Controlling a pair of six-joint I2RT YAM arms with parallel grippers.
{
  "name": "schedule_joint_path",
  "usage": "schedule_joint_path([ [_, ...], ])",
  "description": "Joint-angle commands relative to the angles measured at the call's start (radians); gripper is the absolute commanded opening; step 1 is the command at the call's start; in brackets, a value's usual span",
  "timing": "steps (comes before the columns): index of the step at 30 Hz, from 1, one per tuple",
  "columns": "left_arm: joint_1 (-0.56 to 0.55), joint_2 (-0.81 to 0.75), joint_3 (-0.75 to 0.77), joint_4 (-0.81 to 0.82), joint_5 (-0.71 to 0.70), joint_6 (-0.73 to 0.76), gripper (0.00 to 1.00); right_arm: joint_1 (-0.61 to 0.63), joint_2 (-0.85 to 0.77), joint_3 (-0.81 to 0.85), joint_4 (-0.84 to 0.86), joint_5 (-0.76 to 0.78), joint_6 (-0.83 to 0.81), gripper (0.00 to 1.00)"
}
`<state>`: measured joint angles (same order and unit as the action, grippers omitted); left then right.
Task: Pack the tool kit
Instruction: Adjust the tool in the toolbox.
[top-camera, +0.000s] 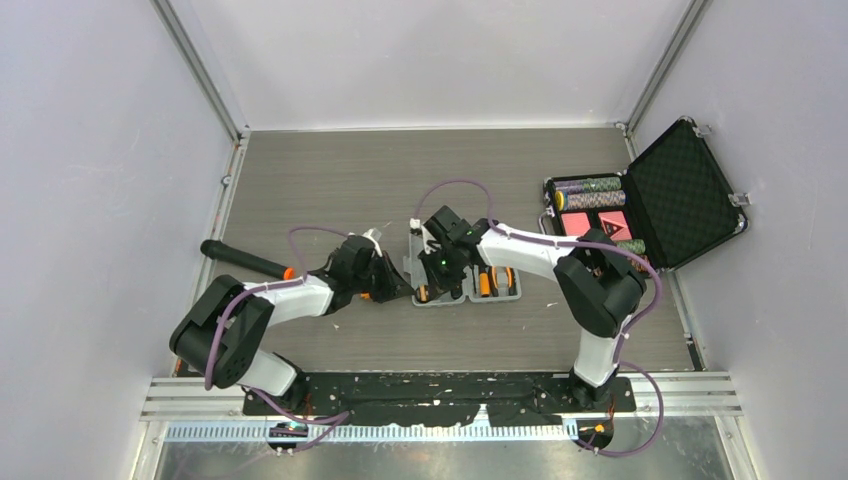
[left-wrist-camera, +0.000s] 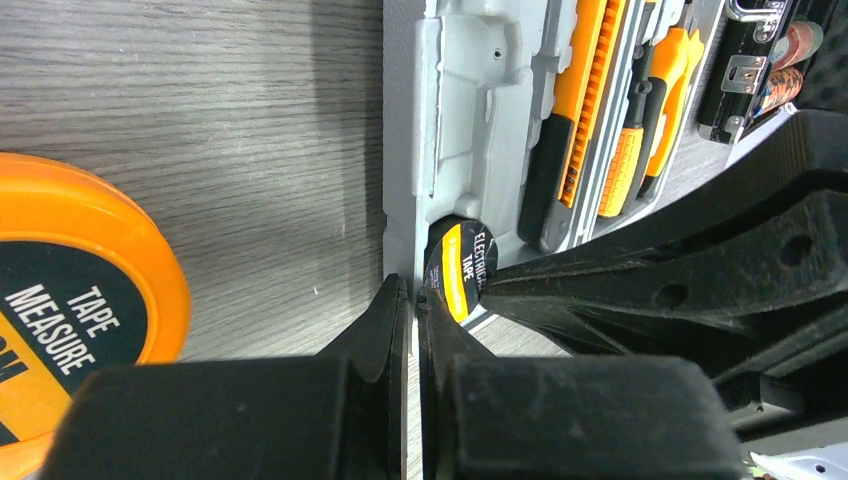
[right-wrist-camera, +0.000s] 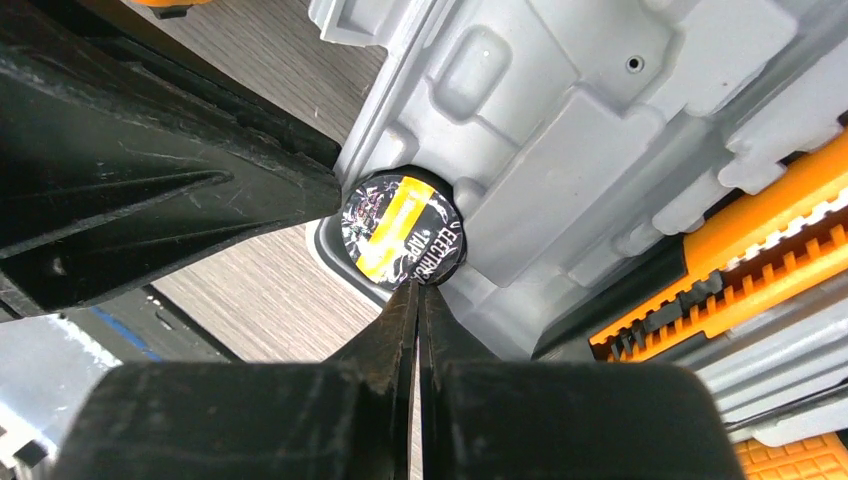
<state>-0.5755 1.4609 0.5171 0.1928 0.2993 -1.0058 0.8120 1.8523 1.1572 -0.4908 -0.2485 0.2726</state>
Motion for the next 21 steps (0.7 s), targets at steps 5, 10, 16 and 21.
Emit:
schedule_joint_path([
  [5,-0.030,-0.014,0.043,0.002,0.041,0.004,0.02,0.034,0.269,-0.145,-0.014,-0.005,-0.012,0.05],
  [10,-0.034,-0.017,0.050,-0.018,0.030,0.015,0.03,0.035,0.087,-0.099,-0.018,-0.029,-0.028,0.10],
  [16,-0.036,-0.008,0.060,-0.040,0.029,0.032,0.05,0.031,-0.026,0.070,-0.082,0.007,-0.034,0.20],
  [21,-0.037,-0.012,0.063,-0.057,0.023,0.045,0.05,0.008,-0.080,0.107,-0.079,0.041,0.001,0.22],
])
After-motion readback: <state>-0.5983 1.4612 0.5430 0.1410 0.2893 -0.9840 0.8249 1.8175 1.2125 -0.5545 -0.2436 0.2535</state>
